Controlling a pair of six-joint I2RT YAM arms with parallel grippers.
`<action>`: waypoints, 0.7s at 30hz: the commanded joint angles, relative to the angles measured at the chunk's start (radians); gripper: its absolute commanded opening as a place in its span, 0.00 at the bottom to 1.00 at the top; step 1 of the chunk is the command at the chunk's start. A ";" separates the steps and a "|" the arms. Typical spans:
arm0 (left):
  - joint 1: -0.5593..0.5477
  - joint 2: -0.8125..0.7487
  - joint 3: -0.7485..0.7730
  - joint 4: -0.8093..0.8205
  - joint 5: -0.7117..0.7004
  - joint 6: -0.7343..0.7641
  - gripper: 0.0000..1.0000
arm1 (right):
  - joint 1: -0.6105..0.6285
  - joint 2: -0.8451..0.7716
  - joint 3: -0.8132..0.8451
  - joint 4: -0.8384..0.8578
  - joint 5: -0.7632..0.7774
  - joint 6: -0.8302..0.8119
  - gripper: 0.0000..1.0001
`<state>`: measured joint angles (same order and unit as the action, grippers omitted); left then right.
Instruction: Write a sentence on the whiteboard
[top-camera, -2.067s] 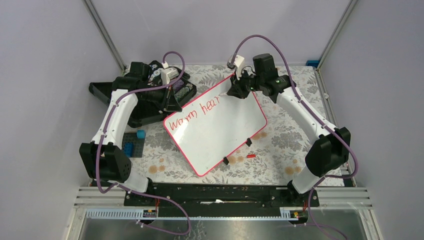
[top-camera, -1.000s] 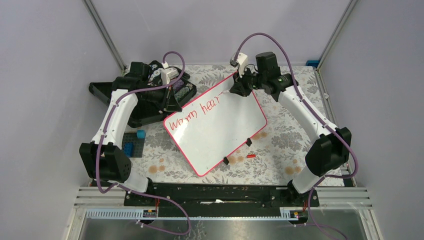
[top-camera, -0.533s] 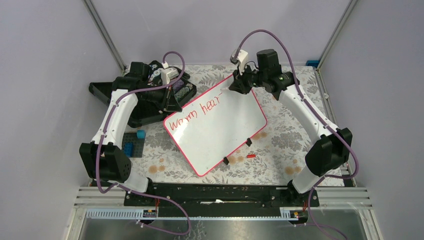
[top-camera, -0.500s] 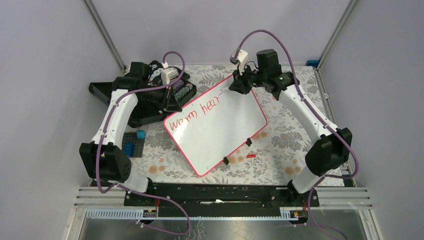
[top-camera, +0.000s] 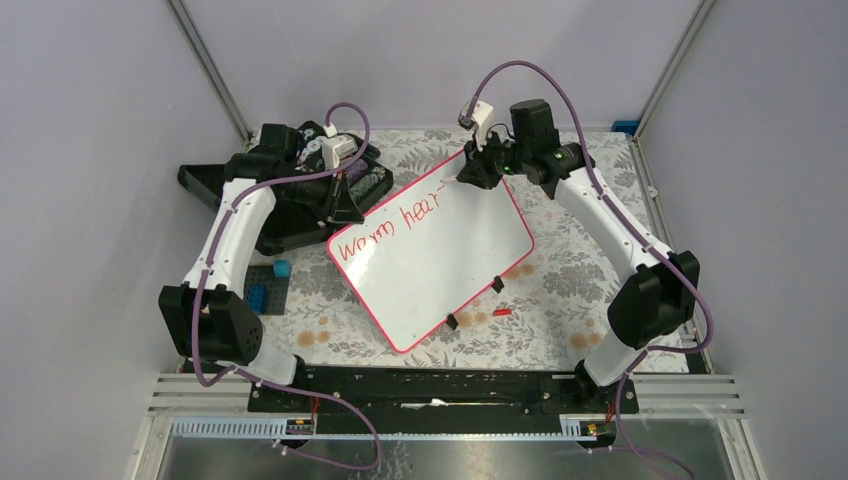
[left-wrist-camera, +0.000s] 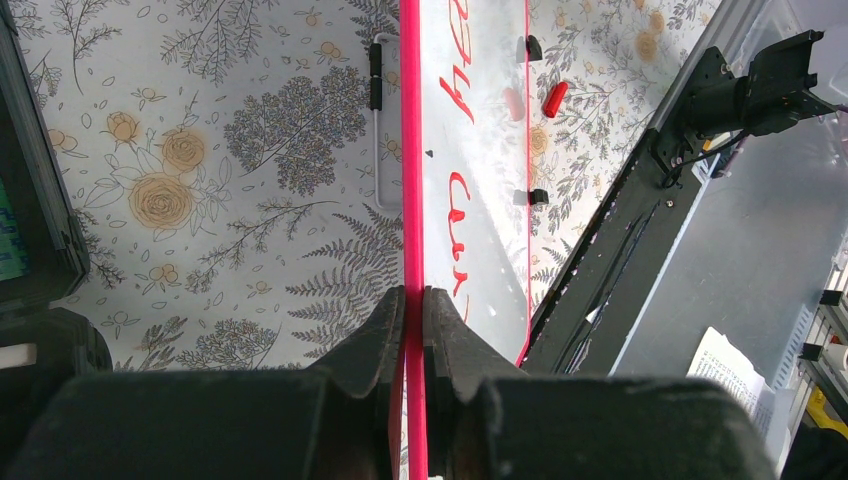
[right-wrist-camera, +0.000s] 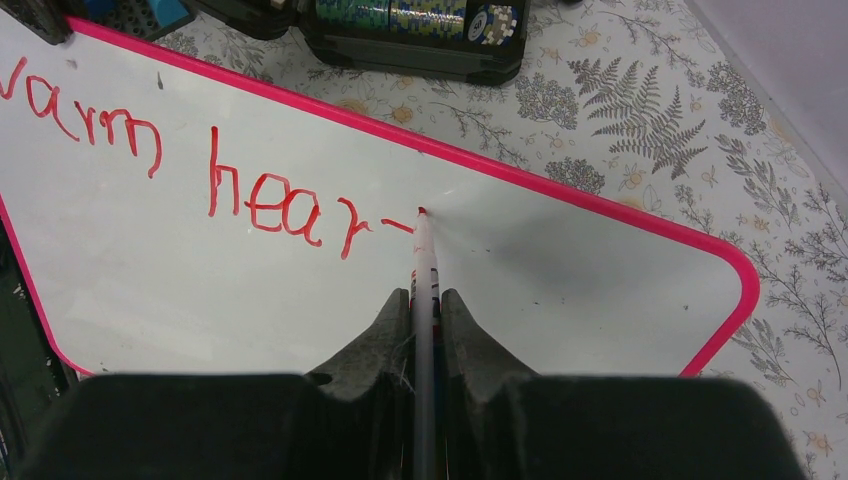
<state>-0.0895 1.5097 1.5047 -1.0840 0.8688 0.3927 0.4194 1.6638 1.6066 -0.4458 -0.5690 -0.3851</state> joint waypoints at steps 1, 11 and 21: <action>-0.016 0.015 -0.012 -0.013 0.018 0.025 0.00 | 0.012 -0.011 0.010 -0.006 -0.014 -0.003 0.00; -0.016 0.012 -0.015 -0.014 0.016 0.025 0.00 | 0.015 -0.052 -0.059 -0.006 -0.012 -0.013 0.00; -0.016 0.012 -0.016 -0.014 0.016 0.024 0.00 | 0.015 -0.089 -0.111 -0.004 -0.008 -0.024 0.00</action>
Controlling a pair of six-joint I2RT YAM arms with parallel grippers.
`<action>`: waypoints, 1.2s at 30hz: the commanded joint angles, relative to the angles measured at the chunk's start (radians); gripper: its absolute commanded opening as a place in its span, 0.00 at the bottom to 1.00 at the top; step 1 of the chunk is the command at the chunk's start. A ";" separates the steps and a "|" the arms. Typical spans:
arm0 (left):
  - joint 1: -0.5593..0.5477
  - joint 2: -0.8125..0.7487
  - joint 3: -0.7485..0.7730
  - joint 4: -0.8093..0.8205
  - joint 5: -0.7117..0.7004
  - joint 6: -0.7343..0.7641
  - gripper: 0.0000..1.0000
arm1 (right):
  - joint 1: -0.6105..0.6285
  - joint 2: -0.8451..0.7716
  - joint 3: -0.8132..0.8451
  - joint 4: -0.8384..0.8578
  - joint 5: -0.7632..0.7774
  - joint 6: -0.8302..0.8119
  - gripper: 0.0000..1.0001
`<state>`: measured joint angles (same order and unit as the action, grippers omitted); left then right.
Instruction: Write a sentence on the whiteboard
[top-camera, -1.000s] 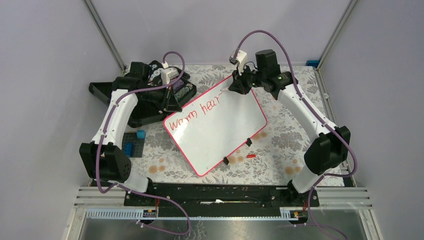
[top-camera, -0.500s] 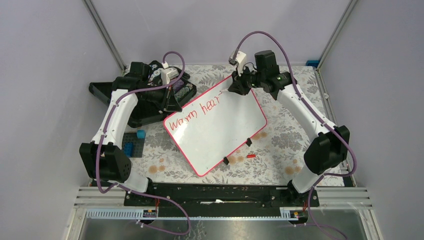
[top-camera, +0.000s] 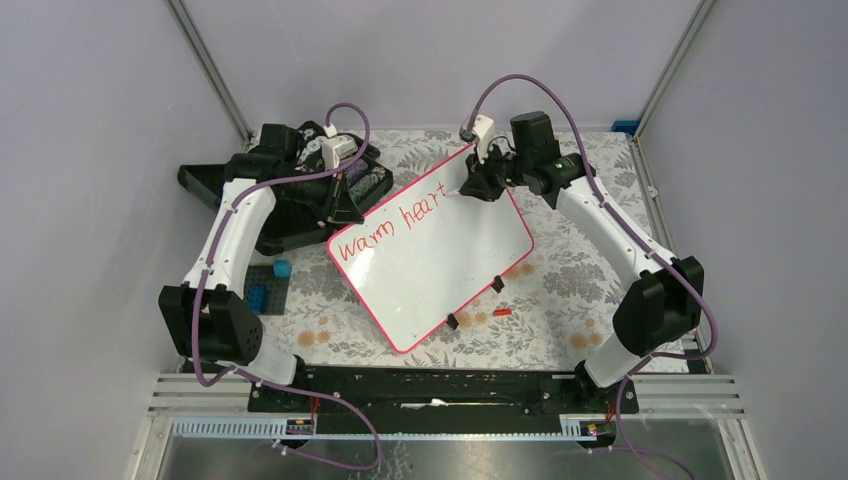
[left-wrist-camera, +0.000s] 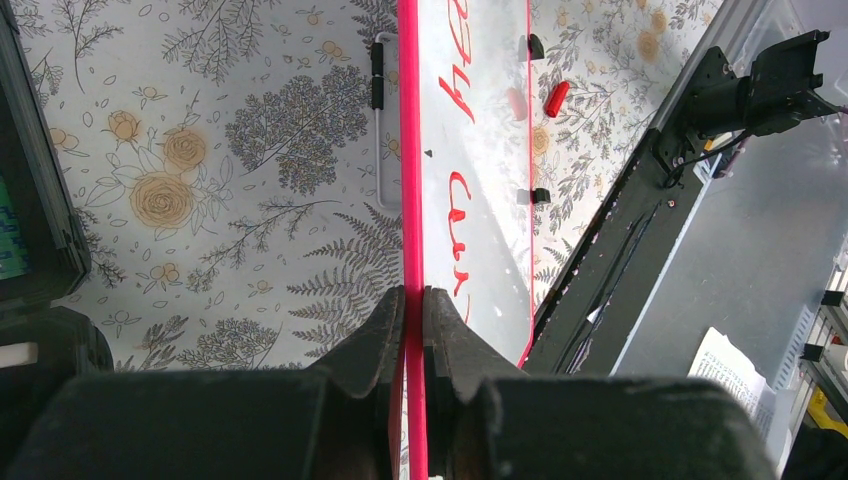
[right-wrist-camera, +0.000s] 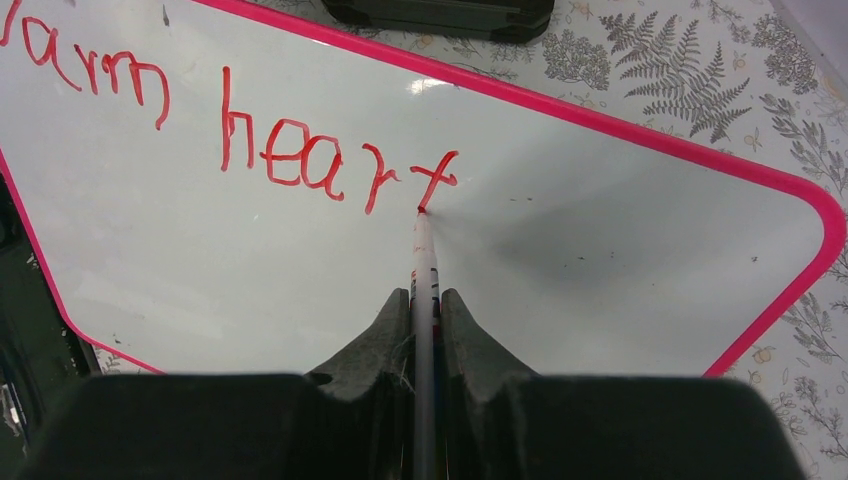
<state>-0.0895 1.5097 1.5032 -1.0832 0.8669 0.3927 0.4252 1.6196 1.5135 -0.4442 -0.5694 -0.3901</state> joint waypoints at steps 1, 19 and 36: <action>-0.016 0.012 -0.014 -0.015 0.018 0.024 0.00 | 0.010 -0.048 -0.022 -0.006 -0.006 -0.019 0.00; -0.016 0.009 -0.018 -0.014 0.018 0.024 0.00 | 0.004 -0.063 -0.029 -0.007 0.070 -0.061 0.00; -0.016 0.006 -0.018 -0.013 0.016 0.026 0.00 | 0.003 -0.018 0.074 -0.022 0.033 -0.027 0.00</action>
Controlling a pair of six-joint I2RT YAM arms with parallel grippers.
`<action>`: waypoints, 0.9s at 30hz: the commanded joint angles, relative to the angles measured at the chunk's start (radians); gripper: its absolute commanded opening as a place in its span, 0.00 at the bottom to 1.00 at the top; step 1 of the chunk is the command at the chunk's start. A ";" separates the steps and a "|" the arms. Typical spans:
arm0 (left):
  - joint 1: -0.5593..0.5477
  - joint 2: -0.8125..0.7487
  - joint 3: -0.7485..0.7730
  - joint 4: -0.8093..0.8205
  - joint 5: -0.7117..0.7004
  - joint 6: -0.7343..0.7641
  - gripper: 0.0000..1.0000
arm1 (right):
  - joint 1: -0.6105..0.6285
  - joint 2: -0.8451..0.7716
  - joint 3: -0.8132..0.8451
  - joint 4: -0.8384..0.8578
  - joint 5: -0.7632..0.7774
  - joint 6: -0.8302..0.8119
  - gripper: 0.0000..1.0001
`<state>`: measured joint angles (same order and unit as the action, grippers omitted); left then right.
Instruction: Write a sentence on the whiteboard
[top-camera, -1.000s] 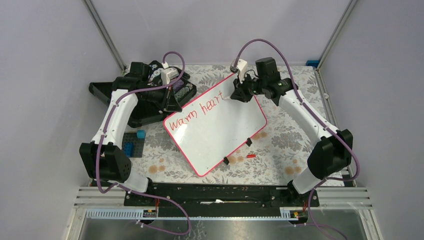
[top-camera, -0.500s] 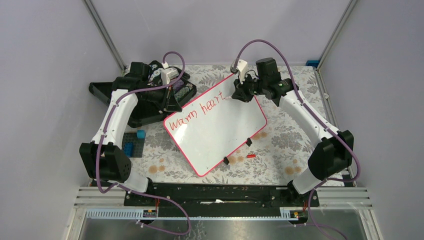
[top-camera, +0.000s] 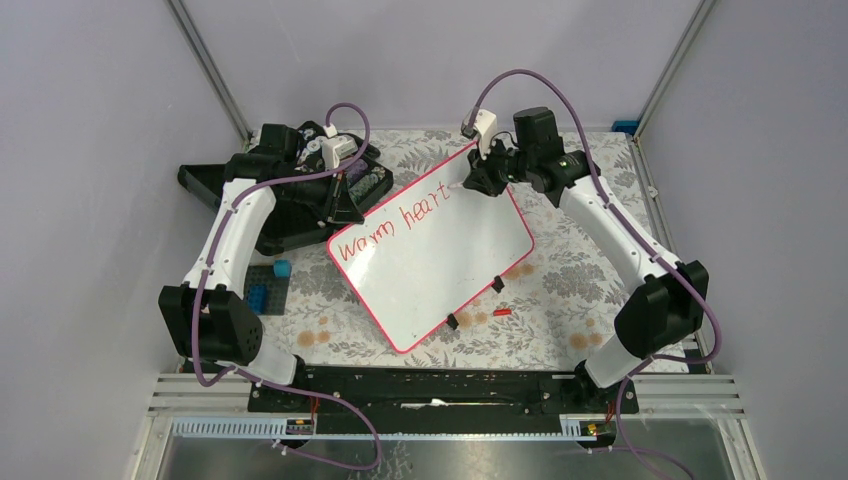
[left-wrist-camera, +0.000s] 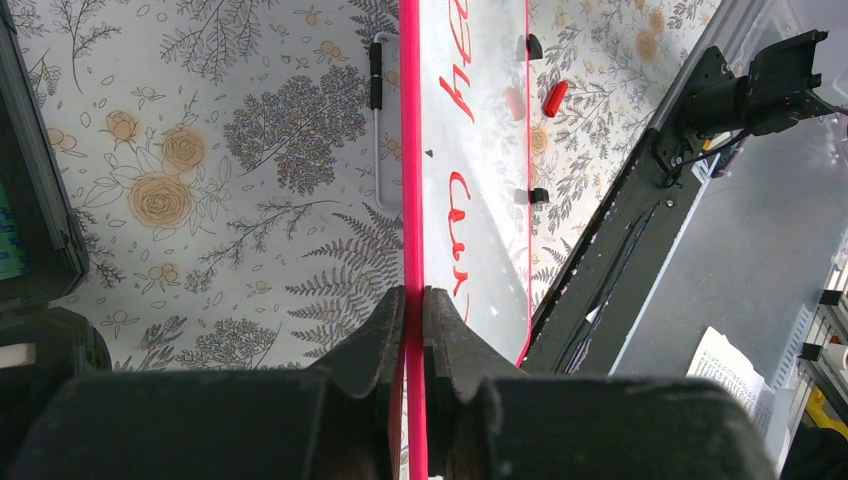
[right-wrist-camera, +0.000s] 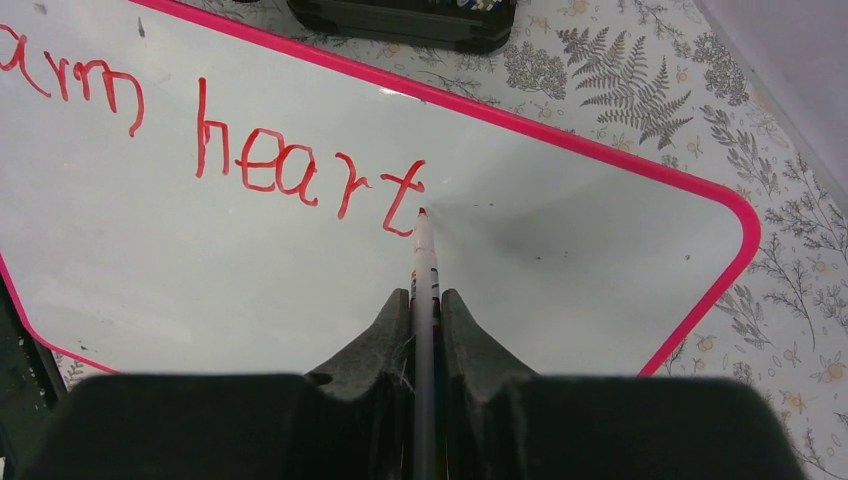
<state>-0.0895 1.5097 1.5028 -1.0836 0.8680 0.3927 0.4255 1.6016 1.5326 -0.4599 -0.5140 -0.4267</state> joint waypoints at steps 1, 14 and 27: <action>-0.016 0.008 -0.017 -0.014 0.015 0.027 0.00 | 0.002 -0.006 0.053 -0.010 -0.031 0.009 0.00; -0.016 0.009 -0.018 -0.014 0.015 0.028 0.00 | -0.057 -0.046 -0.001 -0.021 -0.084 0.013 0.00; -0.016 0.006 -0.025 -0.014 0.009 0.034 0.00 | -0.080 -0.020 -0.003 0.004 -0.157 0.060 0.00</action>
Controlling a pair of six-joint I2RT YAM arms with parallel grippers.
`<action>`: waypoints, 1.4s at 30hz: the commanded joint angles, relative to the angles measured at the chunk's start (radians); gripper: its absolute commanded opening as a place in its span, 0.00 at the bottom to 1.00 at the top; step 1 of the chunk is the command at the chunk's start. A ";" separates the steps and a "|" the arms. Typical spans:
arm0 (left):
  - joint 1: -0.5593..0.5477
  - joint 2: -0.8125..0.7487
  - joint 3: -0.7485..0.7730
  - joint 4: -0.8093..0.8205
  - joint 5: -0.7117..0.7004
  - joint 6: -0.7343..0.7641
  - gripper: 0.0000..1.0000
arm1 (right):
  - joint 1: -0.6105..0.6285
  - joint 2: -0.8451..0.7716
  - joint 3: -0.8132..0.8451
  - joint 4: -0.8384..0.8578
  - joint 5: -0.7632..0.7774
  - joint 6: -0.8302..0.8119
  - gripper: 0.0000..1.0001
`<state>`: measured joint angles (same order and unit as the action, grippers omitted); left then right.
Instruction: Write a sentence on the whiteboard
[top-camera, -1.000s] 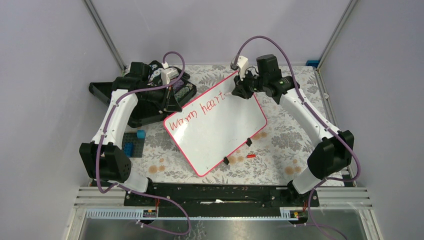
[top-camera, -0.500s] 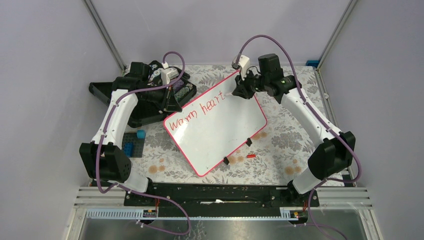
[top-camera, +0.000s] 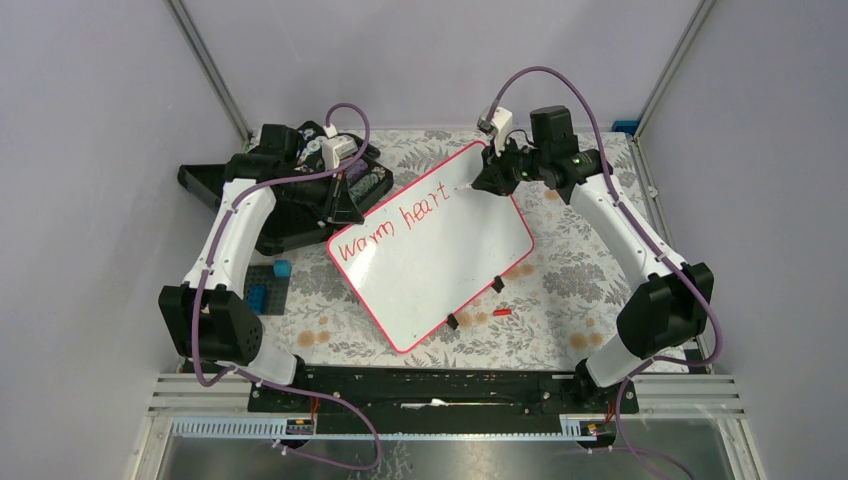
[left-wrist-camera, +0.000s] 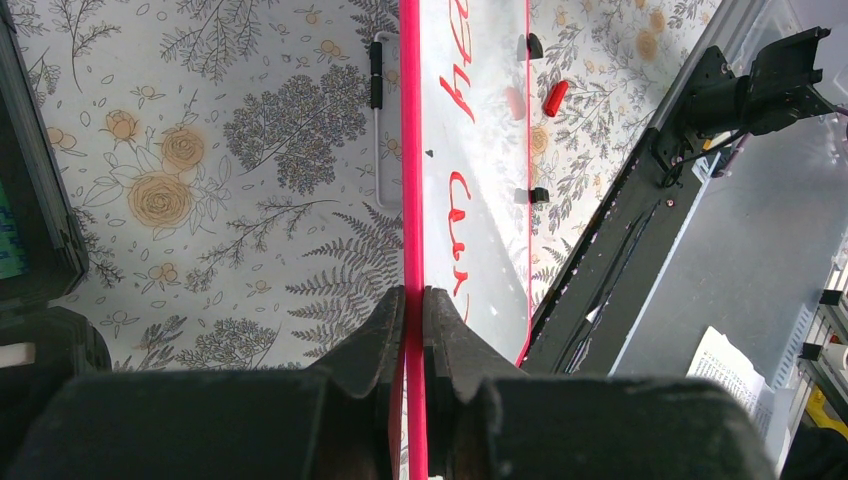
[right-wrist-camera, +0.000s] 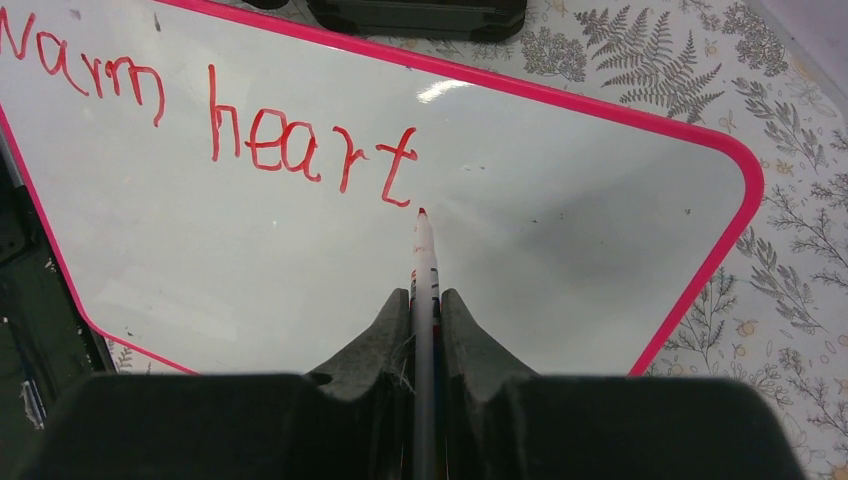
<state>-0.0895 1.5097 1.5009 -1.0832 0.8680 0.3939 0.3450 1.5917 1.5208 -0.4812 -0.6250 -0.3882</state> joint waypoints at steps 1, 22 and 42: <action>-0.016 0.006 -0.022 -0.015 0.010 0.032 0.00 | 0.001 -0.007 0.010 0.026 -0.048 0.024 0.00; -0.018 0.010 -0.024 -0.015 0.012 0.034 0.00 | 0.002 0.057 0.082 0.051 -0.005 0.051 0.00; -0.019 0.015 -0.032 -0.015 0.012 0.040 0.00 | 0.032 0.088 0.111 0.061 0.012 0.056 0.00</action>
<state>-0.0891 1.5093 1.4967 -1.0809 0.8680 0.3965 0.3534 1.6730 1.5902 -0.4507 -0.6189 -0.3355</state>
